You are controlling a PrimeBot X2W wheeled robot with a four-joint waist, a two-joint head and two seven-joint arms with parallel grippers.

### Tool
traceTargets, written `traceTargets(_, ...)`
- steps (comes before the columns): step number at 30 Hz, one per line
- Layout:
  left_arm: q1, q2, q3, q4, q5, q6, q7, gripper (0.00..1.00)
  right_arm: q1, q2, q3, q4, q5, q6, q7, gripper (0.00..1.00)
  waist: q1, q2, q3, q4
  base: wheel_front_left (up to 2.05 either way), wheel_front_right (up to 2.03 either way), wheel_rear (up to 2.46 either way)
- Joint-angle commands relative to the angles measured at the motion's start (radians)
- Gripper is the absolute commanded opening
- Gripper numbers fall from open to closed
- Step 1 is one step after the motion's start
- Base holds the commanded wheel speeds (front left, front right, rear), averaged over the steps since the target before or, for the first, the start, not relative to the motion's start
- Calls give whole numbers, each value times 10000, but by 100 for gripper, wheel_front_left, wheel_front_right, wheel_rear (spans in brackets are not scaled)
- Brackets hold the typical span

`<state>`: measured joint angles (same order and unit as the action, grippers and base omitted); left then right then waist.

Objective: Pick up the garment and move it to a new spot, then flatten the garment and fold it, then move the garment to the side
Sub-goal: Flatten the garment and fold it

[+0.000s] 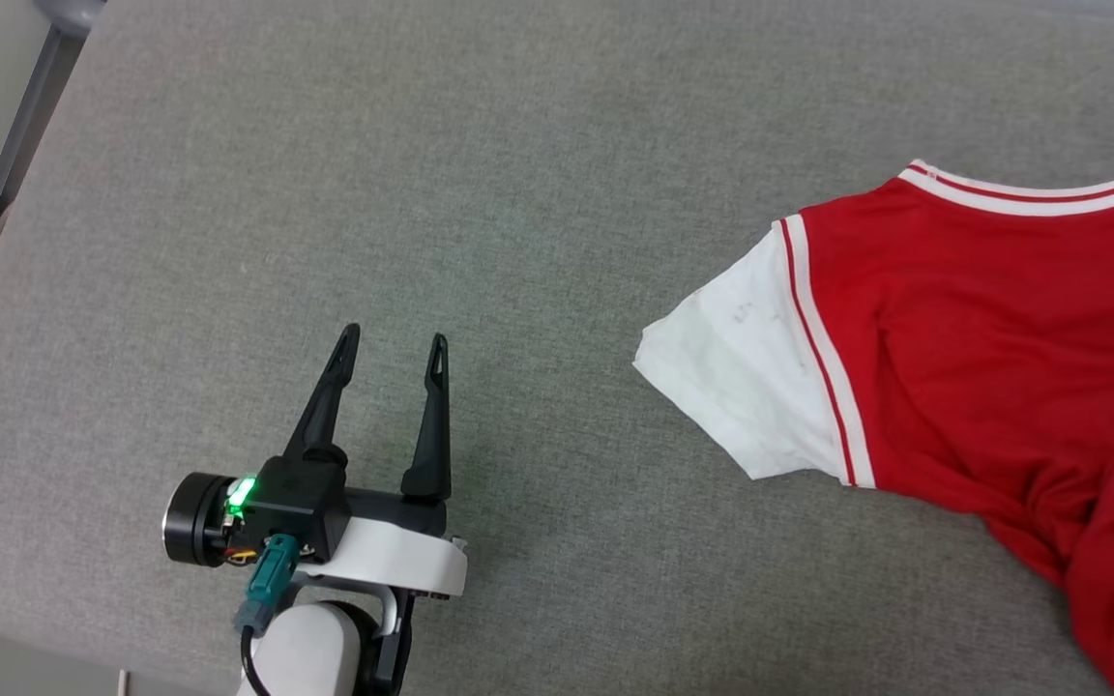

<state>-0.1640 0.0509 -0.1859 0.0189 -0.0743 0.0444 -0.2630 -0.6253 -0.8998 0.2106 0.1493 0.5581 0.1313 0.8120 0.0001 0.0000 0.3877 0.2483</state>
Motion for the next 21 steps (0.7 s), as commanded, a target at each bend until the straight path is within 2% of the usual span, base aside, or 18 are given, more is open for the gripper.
traceTargets(1, -156, -10, -19, -34, -34, 1, -26, 100, -344, 394, 216, 341, -163, -9, 53, 0, -1, 0, 278, 163, 0, 0, 0)
traceTargets(7, -364, -11, -134, 0, -94, 64, -26, 100, -1076, 1472, 937, 2160, -762, -11, -38, 0, -1, 0, 578, 259, 0, 0, 0)
traceTargets(13, -479, -11, -126, 82, -95, 106, -26, 100, -980, 2010, 1339, 3701, -780, -8, -565, 0, -1, 0, 519, 258, 0, 0, 0)
traceTargets(14, -464, -10, -106, 96, -74, 108, -26, 100, -1019, 2031, 1285, 3845, -761, -8, -834, 13, -1, 0, 444, 230, 0, 0, 0)
traceTargets(15, -441, -12, -88, 106, -49, 83, -26, 100, -1079, 2035, 1192, 3895, -750, -9, -1219, 71, -1, 0, 352, 198, 0, 0, 0)
traceTargets(16, -412, -10, -56, 125, -14, 52, -26, 100, -1119, 2025, 1097, 3929, -751, -11, -1630, 100, -1, 0, 247, 153, 0, 0, 0)
traceTargets(21, -319, 59, 332, 183, 55, -188, -26, 100, -794, 1991, 1007, 3421, -942, -11, -4013, 100, -1, 0, -400, -301, 0, 0, 0)
